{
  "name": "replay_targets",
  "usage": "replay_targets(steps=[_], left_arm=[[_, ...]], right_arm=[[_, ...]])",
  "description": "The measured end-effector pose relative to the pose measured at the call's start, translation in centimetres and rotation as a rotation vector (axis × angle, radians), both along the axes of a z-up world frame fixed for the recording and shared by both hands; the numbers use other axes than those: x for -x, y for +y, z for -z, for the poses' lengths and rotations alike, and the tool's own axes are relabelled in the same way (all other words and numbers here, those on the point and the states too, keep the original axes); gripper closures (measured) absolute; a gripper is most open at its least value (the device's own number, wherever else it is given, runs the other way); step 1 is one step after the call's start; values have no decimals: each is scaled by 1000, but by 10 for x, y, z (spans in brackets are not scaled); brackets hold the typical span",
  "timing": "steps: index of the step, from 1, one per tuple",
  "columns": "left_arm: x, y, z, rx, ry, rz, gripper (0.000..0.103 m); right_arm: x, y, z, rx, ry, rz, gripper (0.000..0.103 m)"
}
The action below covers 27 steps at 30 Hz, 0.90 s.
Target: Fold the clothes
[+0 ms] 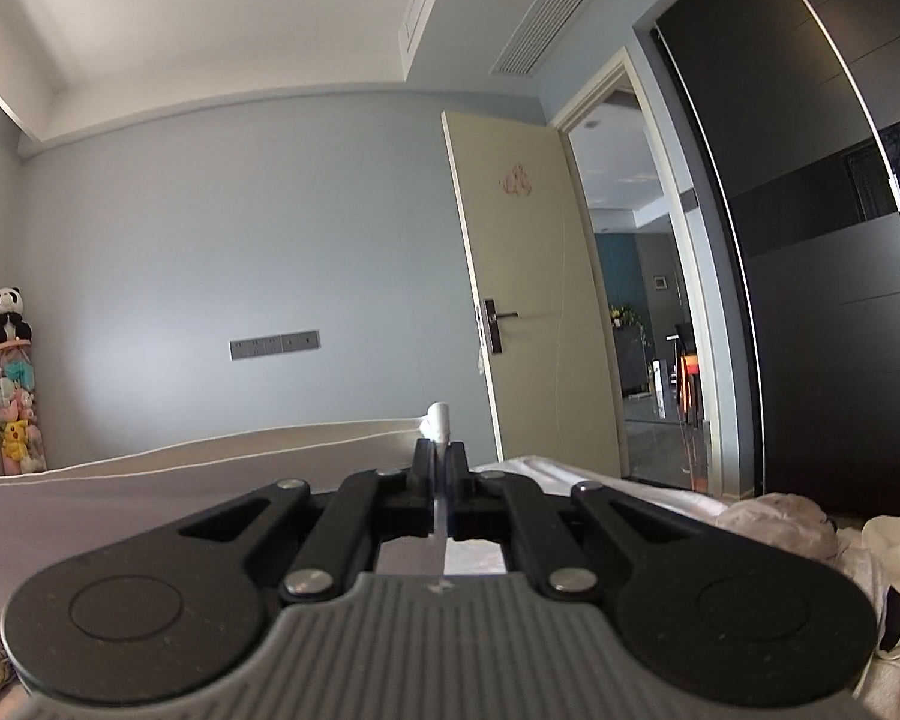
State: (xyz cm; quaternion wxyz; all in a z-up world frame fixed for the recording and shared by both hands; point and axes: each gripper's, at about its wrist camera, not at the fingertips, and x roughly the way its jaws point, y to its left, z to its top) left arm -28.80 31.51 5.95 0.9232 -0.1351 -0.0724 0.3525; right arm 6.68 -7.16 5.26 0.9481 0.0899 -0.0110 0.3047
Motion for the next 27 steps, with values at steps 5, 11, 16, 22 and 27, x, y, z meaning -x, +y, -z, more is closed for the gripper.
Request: replay_targets(steps=[5,11,16,22,27], left_arm=[[21,-18,-9,-49,-22,8,102],[21,-17,-3,-57,10,12,103],[5,-8,5,-48,70,9,102],[-32,19,15,-41,166,4,102],[-70,50,25,-33,244,14,103]], right_arm=[[21,-23,-8,-43,-35,18,99],[28,-33,-2,-61,-24,24,99],[15,-20,10,-18,8,24,99],[-18,13,18,43,37,8,99],[-56,54,24,104,52,-14,99]])
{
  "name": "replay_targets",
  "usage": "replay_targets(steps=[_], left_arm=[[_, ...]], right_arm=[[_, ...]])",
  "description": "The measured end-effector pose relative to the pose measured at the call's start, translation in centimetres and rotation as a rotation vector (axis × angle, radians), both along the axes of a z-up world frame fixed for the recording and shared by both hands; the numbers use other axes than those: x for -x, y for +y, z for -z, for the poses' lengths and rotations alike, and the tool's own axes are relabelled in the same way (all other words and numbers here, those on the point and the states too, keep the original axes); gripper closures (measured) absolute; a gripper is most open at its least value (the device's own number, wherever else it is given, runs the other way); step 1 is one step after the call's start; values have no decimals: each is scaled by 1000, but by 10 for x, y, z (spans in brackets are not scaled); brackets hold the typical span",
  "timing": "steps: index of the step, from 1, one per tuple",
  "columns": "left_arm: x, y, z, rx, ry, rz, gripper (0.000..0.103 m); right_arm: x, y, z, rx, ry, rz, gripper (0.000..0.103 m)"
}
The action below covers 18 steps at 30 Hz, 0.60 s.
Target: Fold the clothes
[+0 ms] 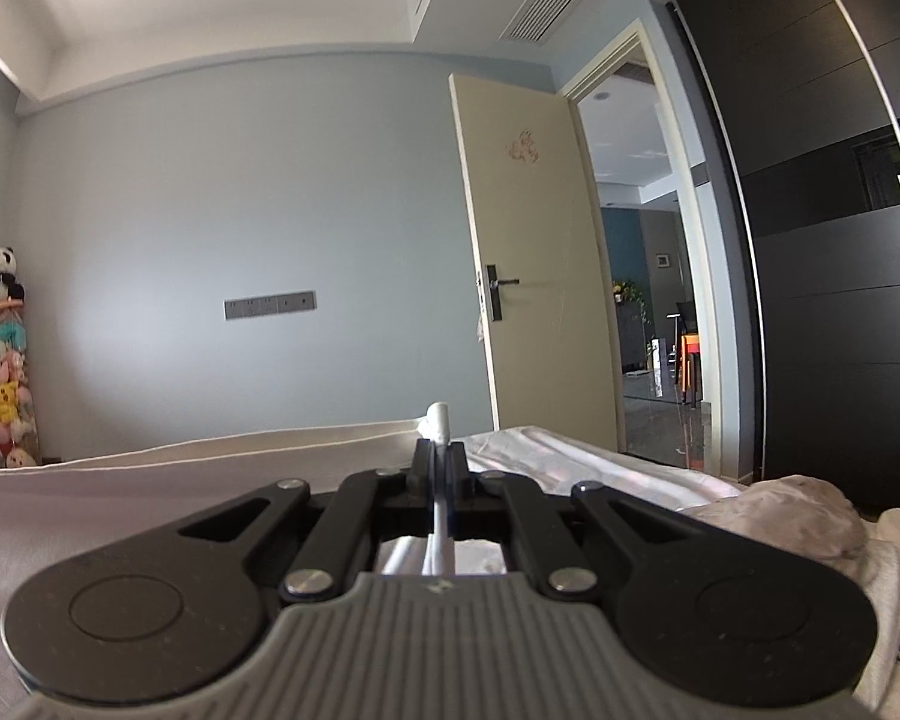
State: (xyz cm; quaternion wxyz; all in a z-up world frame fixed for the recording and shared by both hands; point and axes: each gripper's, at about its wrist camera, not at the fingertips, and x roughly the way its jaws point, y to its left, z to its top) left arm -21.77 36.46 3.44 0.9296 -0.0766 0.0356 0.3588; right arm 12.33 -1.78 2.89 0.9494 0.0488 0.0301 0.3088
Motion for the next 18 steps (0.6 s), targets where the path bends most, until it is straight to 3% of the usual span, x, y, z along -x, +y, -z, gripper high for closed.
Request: replay_targets(steps=[18], left_arm=[[-159,139,82,80,242,20,103]], right_arm=[[-163,170,65,201,144,-31,99]])
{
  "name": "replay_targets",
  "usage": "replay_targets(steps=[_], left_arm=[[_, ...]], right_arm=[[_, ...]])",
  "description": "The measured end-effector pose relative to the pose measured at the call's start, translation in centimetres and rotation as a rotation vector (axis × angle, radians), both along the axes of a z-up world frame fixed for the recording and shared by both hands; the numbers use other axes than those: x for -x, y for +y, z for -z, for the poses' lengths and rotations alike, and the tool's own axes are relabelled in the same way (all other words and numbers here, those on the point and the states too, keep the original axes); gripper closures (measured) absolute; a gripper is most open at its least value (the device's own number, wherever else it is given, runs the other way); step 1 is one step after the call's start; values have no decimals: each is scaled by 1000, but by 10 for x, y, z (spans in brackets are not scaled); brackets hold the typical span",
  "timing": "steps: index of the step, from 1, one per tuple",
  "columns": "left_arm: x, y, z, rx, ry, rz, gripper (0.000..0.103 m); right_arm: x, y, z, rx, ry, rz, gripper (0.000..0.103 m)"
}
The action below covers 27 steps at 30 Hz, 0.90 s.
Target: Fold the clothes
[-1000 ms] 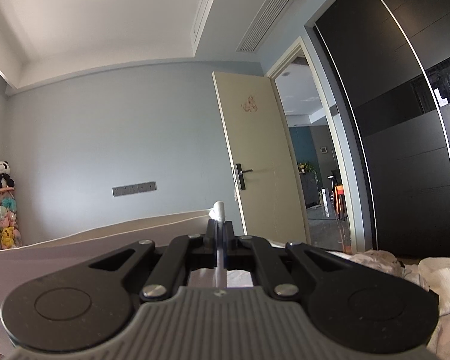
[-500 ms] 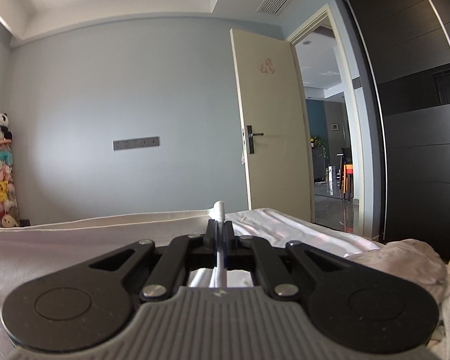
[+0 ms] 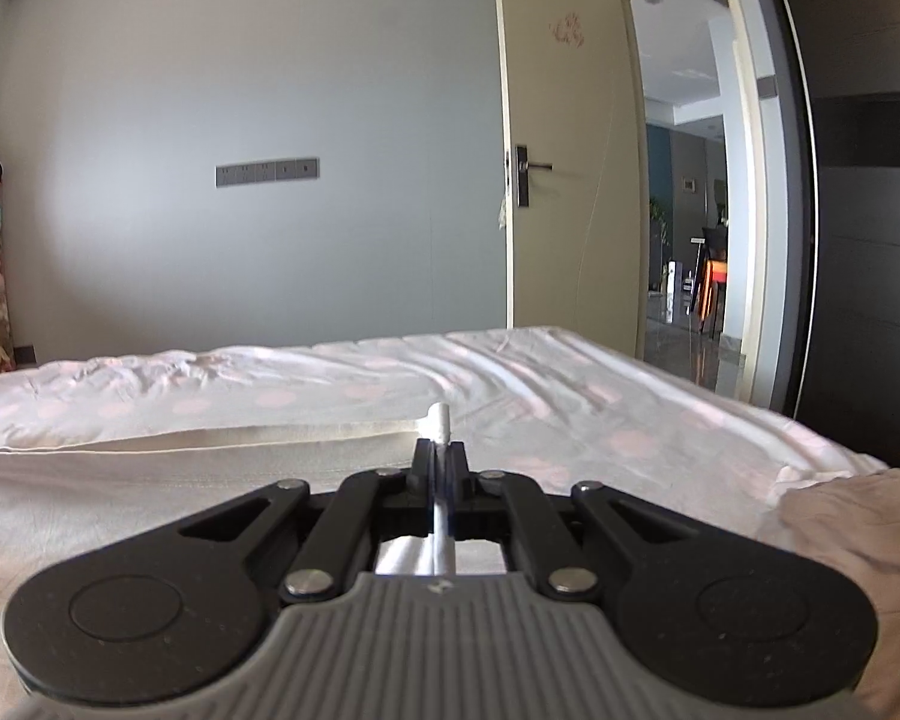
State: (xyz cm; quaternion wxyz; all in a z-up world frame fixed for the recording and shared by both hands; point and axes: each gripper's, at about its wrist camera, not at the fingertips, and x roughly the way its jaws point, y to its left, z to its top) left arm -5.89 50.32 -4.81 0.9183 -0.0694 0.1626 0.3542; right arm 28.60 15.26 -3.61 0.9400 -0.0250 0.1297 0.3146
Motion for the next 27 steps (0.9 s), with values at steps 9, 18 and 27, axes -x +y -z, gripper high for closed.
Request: replay_targets(steps=[9,18,27], left_arm=[[-51,37,62,46,162,11,103],[-57,51,87,125,250,21,101],[-20,32,40,175,202,-22,89]], right_arm=[[-54,55,61,126,120,-13,99],[-86,75,94,190,262,-5,99],[-77,48,61,136,298,63,82]])
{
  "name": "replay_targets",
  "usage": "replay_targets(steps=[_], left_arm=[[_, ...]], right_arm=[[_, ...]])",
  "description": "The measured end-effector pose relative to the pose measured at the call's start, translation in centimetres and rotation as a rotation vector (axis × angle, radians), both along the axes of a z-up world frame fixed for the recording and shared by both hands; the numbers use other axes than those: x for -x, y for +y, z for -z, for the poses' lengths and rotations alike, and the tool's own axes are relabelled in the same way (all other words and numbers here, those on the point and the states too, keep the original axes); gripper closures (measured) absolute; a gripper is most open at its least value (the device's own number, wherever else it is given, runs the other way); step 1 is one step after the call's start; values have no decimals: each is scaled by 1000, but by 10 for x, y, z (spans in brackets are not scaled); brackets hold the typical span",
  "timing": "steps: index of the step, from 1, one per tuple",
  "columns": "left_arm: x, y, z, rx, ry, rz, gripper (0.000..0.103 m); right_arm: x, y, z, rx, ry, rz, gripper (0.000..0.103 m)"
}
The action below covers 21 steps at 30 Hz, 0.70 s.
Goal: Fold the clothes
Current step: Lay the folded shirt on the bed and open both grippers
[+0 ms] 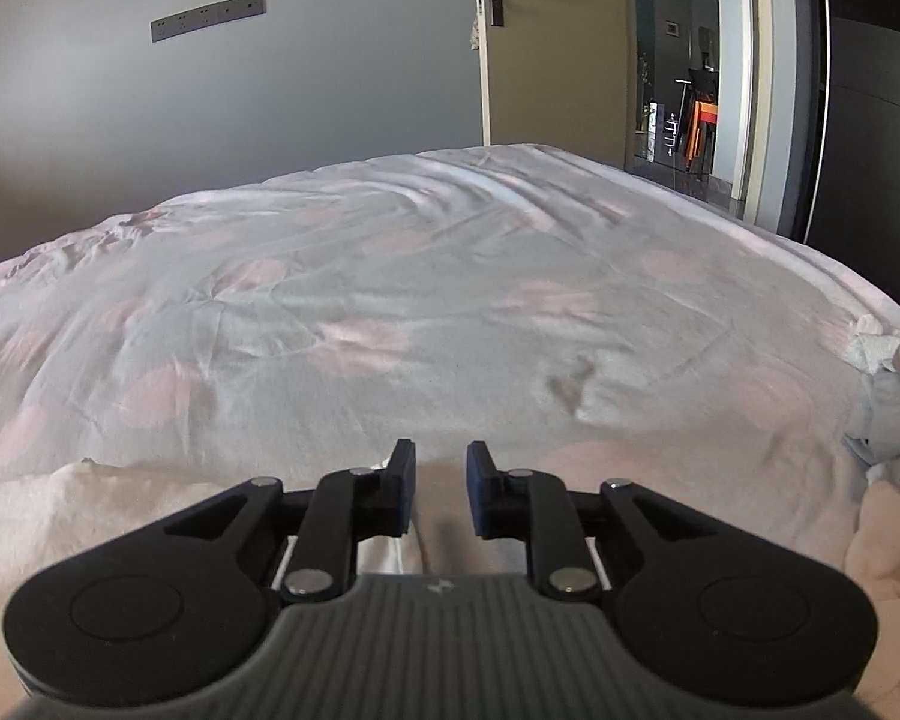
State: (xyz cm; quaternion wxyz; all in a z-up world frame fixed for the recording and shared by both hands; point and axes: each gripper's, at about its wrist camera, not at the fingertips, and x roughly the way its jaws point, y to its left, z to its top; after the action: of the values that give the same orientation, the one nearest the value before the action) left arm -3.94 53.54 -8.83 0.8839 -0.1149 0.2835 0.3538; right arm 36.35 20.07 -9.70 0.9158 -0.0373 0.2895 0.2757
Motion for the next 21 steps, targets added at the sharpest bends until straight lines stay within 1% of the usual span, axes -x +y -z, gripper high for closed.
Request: replay_targets(steps=[4,9,13,16,19,21], left_arm=[[26,-32,-26,-3,-5,29,83],[51,-69,-44,6,10,60,82],[75,-97,-54,30,6,69,81],[92,-119,-60,31,20,79,81],[109,-141,-62,34,23,81,80],[118,-153,-60,47,26,91,78]], right_arm=[[26,-34,-20,-35,28,-4,82],[68,-78,-30,-54,112,-30,82],[102,-108,-31,-29,172,-73,82],[121,-128,-27,0,234,-101,82],[134,-144,-20,32,280,-117,82],[136,-153,-17,22,313,-116,82]])
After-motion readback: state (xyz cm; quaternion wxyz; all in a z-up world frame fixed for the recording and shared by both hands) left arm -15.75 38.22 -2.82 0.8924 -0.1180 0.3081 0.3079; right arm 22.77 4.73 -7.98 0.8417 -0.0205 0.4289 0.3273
